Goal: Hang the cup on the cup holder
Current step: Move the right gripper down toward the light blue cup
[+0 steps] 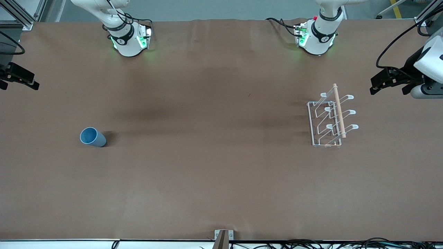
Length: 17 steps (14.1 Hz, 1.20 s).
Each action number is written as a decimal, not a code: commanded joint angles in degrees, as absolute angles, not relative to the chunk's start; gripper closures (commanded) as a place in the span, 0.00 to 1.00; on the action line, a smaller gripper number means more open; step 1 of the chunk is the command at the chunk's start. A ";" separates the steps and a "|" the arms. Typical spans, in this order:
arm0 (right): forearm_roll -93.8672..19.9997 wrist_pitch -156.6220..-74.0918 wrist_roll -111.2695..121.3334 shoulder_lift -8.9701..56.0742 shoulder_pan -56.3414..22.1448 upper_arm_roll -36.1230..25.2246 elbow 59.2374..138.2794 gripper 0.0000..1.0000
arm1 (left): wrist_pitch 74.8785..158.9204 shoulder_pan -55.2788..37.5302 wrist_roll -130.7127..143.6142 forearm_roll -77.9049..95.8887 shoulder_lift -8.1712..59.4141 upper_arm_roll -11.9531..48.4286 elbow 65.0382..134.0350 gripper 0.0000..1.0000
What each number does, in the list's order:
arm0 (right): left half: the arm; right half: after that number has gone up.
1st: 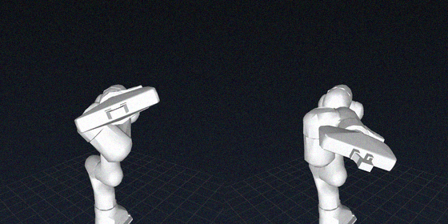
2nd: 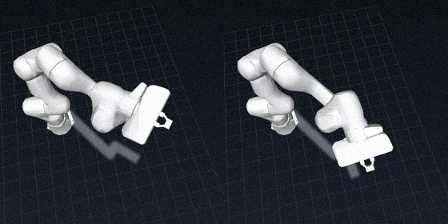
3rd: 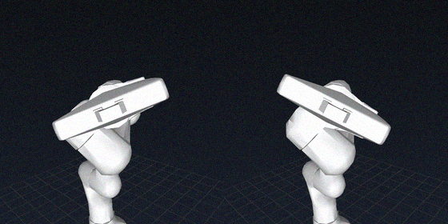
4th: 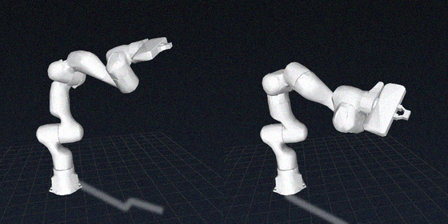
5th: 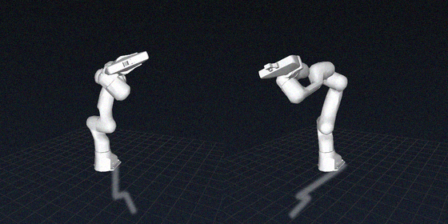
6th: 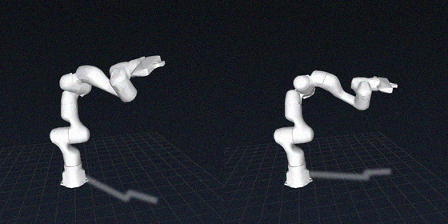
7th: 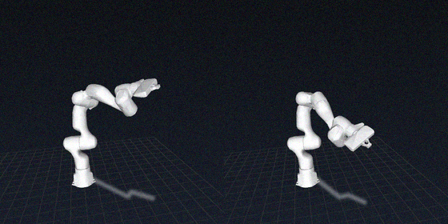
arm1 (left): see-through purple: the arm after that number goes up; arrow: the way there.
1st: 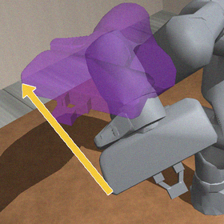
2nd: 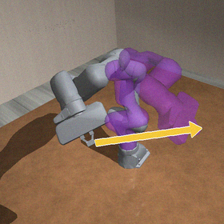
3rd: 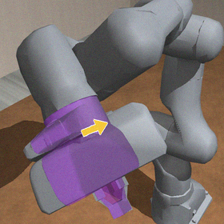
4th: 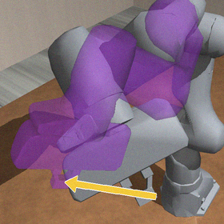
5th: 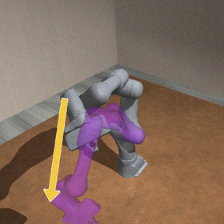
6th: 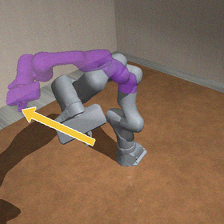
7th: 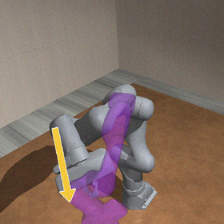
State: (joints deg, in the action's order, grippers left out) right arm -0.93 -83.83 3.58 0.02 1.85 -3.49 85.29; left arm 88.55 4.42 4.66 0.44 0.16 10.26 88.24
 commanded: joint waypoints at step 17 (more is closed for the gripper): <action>-1.05 -100.79 4.04 2.63 4.83 -3.25 101.23 0.01 | 87.36 4.31 3.87 1.23 3.34 10.46 82.18 0.00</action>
State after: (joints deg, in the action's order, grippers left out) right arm -0.93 -96.78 3.62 2.27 3.56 -3.72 96.45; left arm 88.13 4.19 4.49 0.44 1.96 10.35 84.98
